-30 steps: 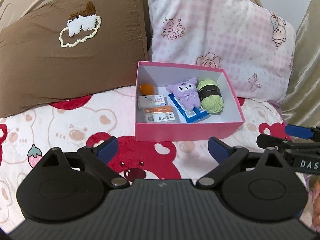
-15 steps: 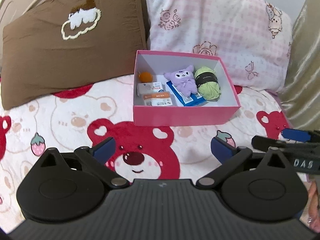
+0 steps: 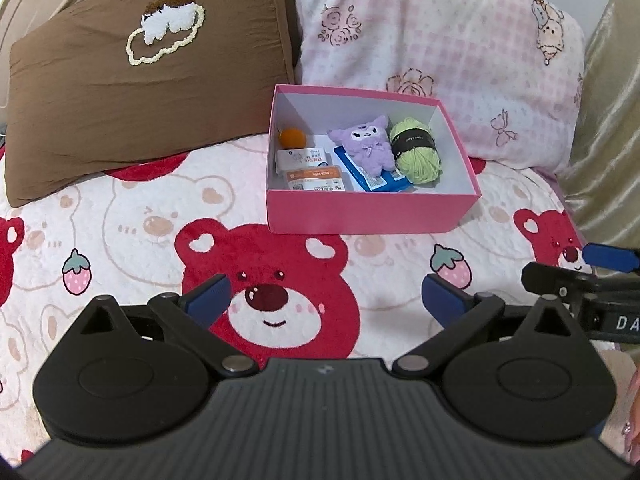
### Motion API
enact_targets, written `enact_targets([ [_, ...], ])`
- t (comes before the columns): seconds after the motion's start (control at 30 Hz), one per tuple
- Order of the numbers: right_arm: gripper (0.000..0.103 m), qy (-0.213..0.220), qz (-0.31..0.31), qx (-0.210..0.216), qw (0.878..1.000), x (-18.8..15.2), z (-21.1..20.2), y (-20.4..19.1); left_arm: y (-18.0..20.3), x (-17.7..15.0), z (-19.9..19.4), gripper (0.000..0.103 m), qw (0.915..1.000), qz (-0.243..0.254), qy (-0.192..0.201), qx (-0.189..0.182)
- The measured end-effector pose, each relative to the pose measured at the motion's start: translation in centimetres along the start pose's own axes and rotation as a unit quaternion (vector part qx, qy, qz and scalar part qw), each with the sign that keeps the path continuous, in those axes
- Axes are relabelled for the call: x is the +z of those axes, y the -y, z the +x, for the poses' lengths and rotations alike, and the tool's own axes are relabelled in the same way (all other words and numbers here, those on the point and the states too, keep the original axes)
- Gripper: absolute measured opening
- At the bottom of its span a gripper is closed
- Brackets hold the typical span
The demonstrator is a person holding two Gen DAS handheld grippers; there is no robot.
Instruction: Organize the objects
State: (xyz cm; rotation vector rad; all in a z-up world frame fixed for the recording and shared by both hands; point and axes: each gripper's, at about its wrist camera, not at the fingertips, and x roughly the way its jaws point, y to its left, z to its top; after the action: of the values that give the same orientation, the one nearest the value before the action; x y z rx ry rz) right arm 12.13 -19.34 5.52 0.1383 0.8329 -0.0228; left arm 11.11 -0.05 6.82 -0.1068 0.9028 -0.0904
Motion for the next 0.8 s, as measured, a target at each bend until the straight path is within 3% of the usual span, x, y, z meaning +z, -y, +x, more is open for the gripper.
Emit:
enact_targets([
  [0.8,0.098,-0.02,-0.022,-0.026,0.999,-1.4,0.1,-0.6,-0.3,-1.4,0.2,0.103,0.9999,-0.007,-0.008,0.009],
])
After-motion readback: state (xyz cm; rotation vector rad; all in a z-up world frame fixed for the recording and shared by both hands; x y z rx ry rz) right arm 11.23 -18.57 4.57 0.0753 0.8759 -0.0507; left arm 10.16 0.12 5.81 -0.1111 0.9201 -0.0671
